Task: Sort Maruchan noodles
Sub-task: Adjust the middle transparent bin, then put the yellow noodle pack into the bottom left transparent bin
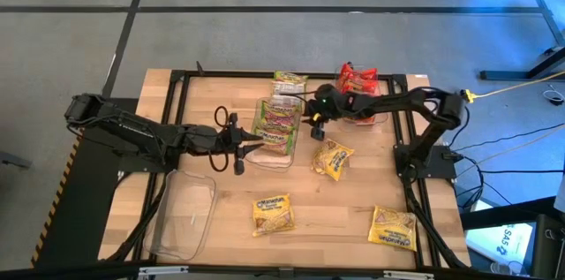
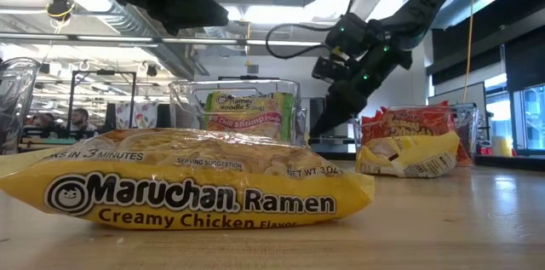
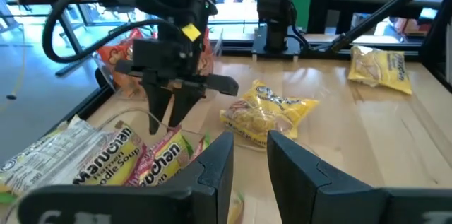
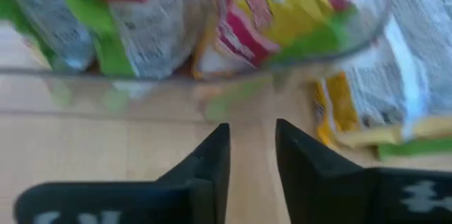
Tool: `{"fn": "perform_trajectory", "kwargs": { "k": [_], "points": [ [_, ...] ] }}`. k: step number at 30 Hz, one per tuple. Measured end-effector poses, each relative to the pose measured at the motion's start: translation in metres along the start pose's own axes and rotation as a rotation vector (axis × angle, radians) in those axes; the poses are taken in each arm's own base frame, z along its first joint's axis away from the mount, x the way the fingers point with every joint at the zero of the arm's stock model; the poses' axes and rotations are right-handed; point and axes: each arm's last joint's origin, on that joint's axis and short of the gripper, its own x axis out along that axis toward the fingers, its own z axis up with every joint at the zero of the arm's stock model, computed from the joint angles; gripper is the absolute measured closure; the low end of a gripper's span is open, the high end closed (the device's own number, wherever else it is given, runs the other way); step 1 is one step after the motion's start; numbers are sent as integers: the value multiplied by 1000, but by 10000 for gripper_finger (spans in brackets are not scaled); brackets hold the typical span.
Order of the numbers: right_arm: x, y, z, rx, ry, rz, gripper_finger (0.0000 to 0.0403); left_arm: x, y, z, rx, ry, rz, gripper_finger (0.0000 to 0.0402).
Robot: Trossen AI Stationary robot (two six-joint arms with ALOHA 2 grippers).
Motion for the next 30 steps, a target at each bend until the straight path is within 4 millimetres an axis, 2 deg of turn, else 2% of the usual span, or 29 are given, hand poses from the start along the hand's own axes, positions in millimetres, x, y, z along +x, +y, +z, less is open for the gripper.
{"fn": "perform_trajectory", "kwargs": {
  "k": [5,11,15,18,21,24,27,30],
  "points": [
    [6,-2,6,29,-96,8,343,0,0,0,1,1,0,320],
    [17,-4,12,62,-220,35,351,0,0,0,0,0,0,320],
    [23,-7,19,71,-238,46,352,0,0,0,0,0,0,320],
    [17,-12,31,76,-199,-16,344,0,0,0,1,3,-1,320],
    [1,-25,50,26,-137,-132,310,0,0,-2,6,17,-1,320],
    [-10,-42,63,-16,-52,-239,252,0,0,-2,8,19,0,320],
    [-15,-64,74,-23,-51,-300,188,0,0,-2,8,20,0,320],
    [-13,-88,75,12,-51,-312,134,0,0,-2,8,20,0,320]
  ]
}}
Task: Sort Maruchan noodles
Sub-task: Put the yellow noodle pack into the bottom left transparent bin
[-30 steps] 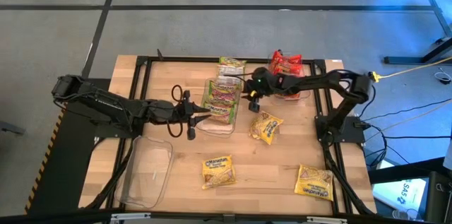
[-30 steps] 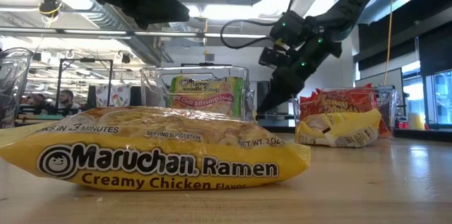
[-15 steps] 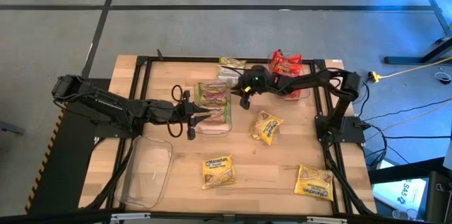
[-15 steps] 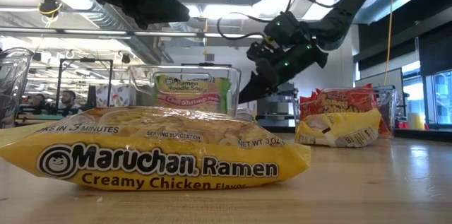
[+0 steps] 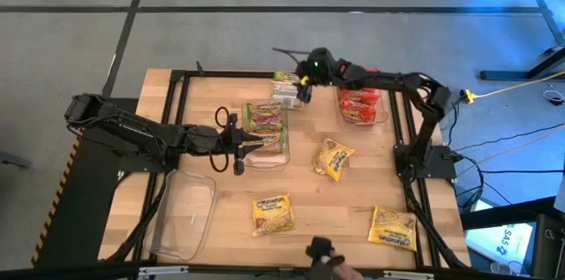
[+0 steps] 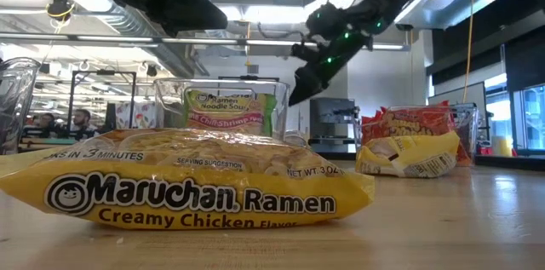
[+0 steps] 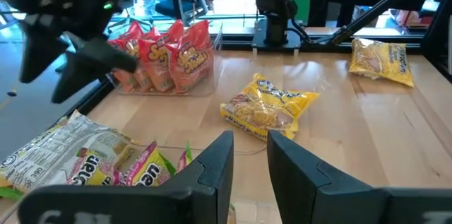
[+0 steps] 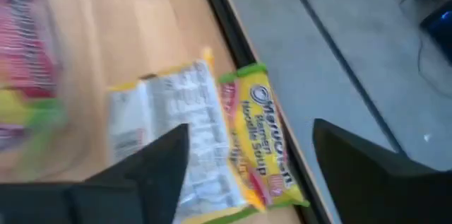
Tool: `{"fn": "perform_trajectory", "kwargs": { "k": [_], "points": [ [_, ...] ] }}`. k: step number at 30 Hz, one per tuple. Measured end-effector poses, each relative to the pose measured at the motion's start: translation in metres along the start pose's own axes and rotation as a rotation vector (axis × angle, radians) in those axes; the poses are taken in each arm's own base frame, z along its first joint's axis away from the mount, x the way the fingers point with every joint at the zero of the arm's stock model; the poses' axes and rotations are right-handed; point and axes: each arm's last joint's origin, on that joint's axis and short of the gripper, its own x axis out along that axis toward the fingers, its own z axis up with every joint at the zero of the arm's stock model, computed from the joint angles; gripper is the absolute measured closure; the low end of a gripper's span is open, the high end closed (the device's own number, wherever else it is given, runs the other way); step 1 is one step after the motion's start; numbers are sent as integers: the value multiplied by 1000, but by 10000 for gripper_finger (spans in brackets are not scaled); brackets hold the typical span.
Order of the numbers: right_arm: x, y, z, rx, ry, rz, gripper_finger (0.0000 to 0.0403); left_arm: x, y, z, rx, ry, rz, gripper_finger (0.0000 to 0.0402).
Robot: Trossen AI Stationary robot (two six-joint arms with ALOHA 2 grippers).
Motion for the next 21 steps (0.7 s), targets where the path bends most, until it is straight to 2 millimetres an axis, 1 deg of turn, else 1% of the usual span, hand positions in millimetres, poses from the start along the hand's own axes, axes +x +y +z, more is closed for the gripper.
{"fn": "perform_trajectory", "kwargs": {
  "k": [2,5,7,10,13,15,19,21],
  "points": [
    [9,-11,-5,23,15,40,109,0,0,0,0,0,0,320],
    [27,-21,-16,53,20,140,88,0,0,0,0,0,0,320],
    [41,-22,-25,67,31,198,82,0,0,0,1,0,0,320],
    [55,-16,-36,78,57,277,80,0,0,0,1,0,0,320],
    [63,-10,-41,52,77,299,80,0,0,0,1,0,1,320],
    [66,-8,-45,38,102,281,80,0,1,0,0,0,4,320],
    [66,-8,-46,21,119,271,80,2,5,0,-4,1,20,320],
    [66,-8,-46,24,122,273,88,2,6,0,-5,2,27,320]
  ]
}}
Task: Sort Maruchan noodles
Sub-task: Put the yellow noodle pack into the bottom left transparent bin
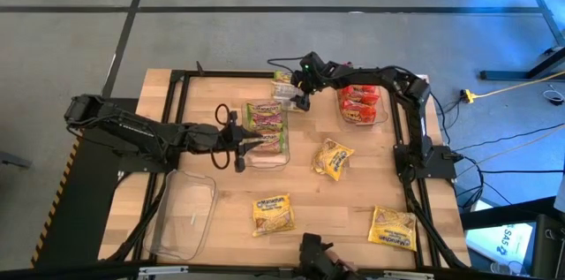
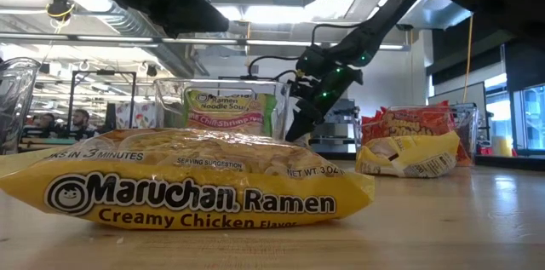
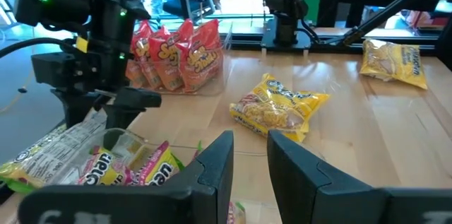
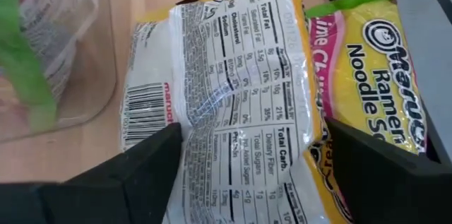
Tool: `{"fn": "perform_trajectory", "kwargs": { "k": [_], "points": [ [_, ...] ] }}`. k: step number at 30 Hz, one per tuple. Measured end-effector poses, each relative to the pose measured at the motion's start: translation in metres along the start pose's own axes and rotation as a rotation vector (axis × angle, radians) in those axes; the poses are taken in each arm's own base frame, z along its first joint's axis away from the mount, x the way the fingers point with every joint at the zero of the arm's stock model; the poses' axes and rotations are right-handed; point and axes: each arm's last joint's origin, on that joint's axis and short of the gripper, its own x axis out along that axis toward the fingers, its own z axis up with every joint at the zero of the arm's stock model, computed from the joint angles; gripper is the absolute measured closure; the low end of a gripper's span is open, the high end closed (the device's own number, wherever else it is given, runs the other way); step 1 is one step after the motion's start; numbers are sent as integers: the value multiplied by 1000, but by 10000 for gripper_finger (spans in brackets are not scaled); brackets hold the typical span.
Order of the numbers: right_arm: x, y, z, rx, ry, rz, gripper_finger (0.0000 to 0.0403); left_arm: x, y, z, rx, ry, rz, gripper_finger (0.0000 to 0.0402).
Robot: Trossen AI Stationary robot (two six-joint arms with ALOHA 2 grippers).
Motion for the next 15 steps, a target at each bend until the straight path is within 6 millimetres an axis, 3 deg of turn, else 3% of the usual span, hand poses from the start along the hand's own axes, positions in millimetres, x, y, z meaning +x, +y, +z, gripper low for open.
{"fn": "perform_trajectory", "kwargs": {
  "k": [15],
  "points": [
    [-1,0,4,-26,-30,15,283,0,1,0,-2,0,5,320]
  ]
}}
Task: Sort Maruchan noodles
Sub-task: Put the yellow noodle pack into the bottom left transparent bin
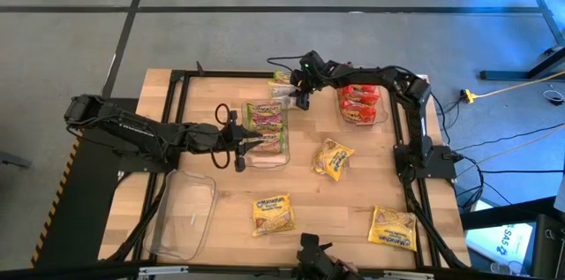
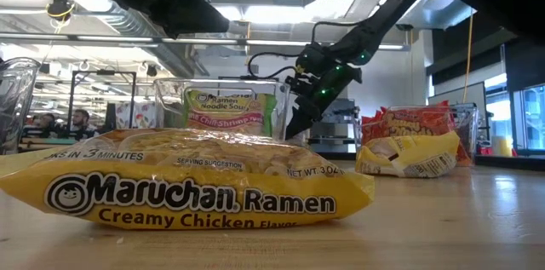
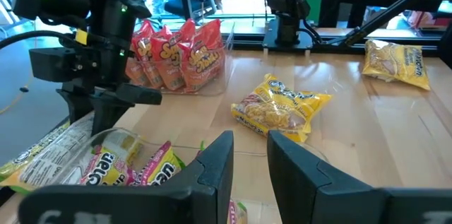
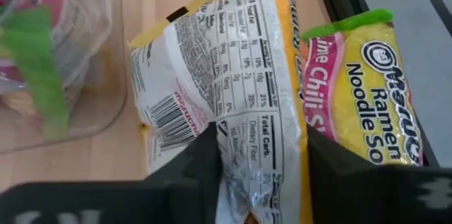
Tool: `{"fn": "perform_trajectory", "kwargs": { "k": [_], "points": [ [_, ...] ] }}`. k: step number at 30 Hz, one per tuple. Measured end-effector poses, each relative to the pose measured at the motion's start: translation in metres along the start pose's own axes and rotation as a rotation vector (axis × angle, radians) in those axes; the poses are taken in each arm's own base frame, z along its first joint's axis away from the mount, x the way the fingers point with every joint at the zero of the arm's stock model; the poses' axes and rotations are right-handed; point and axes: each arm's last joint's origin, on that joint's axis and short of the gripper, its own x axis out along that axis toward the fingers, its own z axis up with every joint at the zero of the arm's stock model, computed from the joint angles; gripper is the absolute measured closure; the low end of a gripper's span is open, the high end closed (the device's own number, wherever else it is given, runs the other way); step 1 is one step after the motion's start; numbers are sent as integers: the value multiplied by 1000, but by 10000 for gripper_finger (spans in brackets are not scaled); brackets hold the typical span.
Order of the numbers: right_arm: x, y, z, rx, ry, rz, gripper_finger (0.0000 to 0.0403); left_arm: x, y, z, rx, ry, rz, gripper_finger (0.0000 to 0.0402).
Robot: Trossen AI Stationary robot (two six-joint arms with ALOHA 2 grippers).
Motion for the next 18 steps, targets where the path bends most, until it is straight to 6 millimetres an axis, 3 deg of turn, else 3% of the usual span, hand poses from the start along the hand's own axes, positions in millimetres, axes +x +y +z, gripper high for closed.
{"fn": "perform_trajectory", "kwargs": {
  "k": [6,18],
  "points": [
    [-5,-1,7,2,9,3,315,0,0,0,0,0,-1,320],
    [-28,1,18,-9,12,-16,320,0,0,0,0,0,-1,320]
  ]
}}
